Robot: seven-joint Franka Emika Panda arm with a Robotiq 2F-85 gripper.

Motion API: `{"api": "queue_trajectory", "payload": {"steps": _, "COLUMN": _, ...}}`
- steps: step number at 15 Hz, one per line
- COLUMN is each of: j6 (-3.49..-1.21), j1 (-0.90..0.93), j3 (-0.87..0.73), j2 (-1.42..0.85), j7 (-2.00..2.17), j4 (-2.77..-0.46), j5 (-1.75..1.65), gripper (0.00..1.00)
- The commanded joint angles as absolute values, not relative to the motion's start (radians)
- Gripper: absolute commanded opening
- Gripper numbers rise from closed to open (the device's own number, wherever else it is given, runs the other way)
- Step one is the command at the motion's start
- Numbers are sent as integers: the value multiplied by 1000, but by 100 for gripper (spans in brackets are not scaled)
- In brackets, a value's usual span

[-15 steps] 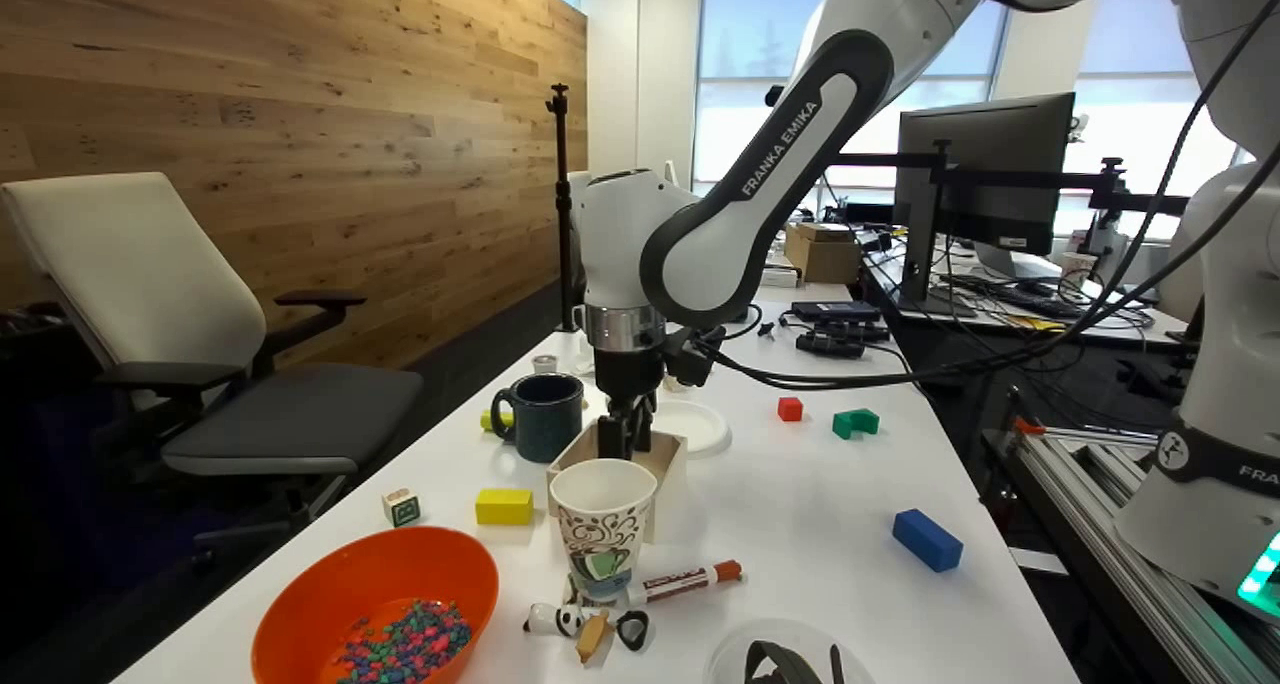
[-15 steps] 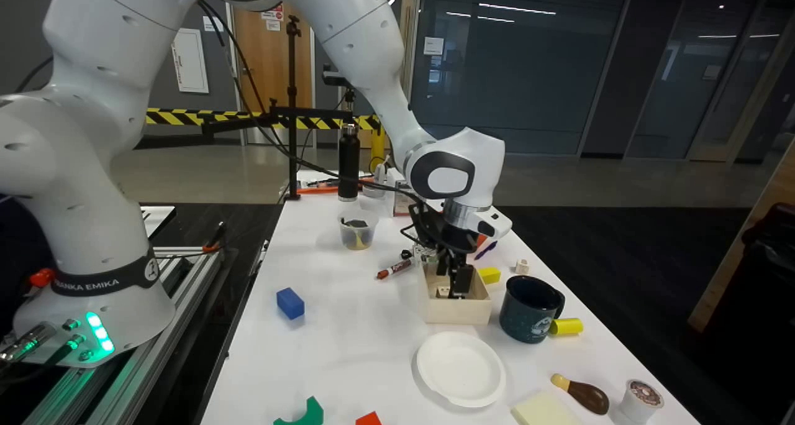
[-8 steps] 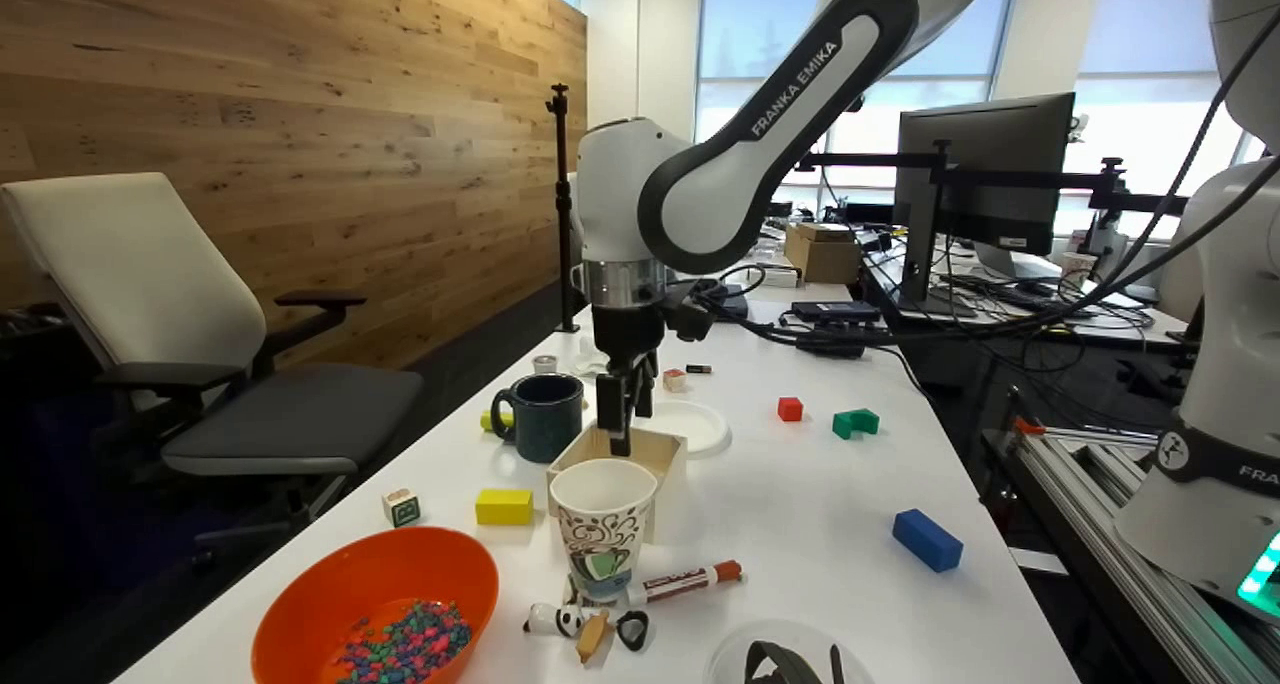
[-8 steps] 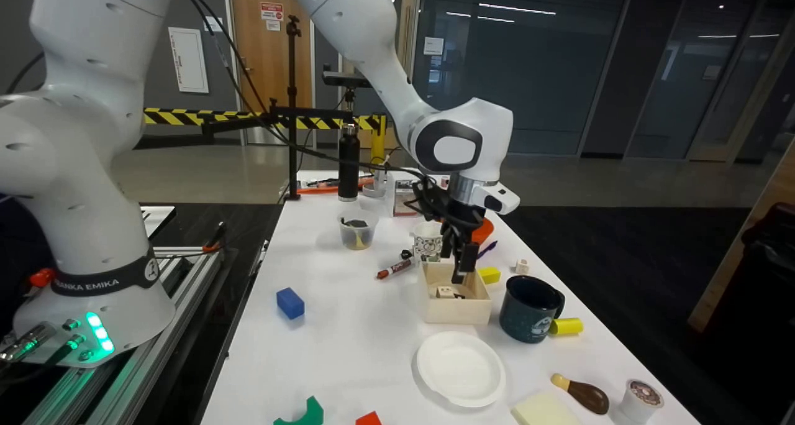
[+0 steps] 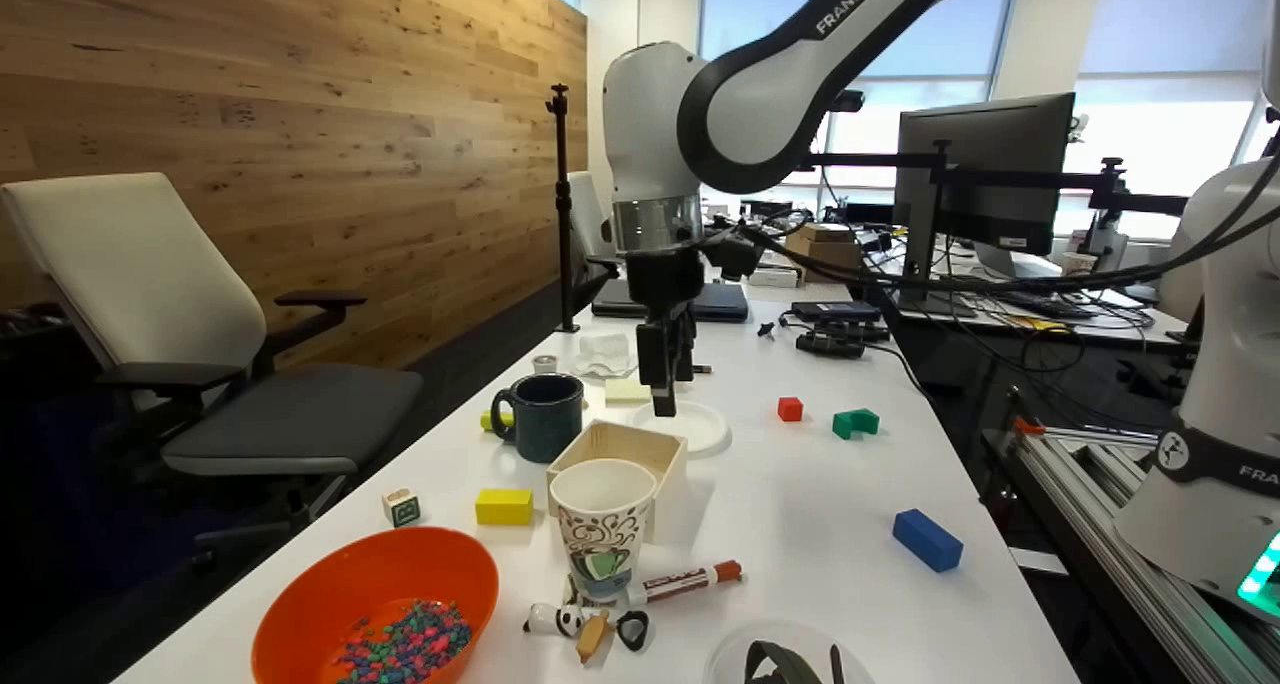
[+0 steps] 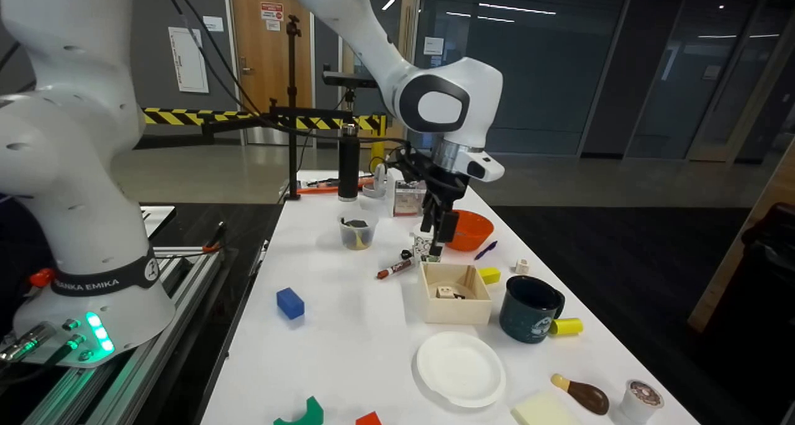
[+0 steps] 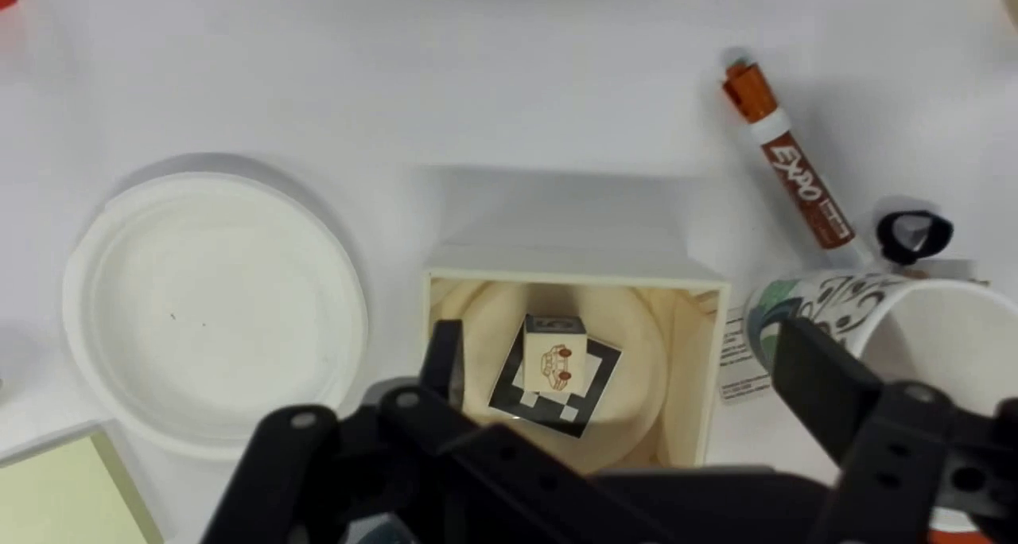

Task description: Put the white block in the brown box

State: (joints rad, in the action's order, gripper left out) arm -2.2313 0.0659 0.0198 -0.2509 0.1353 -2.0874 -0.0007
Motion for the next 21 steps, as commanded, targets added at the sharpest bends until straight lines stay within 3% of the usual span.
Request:
{"api": "queue_trajectory", "payload": {"steps": 1, "j6": -2234, "j1": 57, "j3": 45, "j2": -84, "j7": 95, "j4": -2254, "j5": 61, "gripper": 100}}
{"api": "queue_trajectory", "payload": {"steps": 13, "j6": -2057, "j1": 69, "j3": 51, "j2": 290, "j7": 27, "j4": -2538, "j5": 95, "gripper": 100}}
{"api": "queue_trajectory", "payload": {"steps": 14, "j6": -2095, "j1": 64, "j3": 56, "j2": 202, "j7": 61, "j4": -2487, "j5": 84, "gripper": 100}}
{"api": "queue_trajectory", "payload": {"steps": 21, "j6": -2067, "j1": 65, "j3": 56, "j2": 258, "j7": 50, "j4": -2516, "j5": 84, "gripper": 100}}
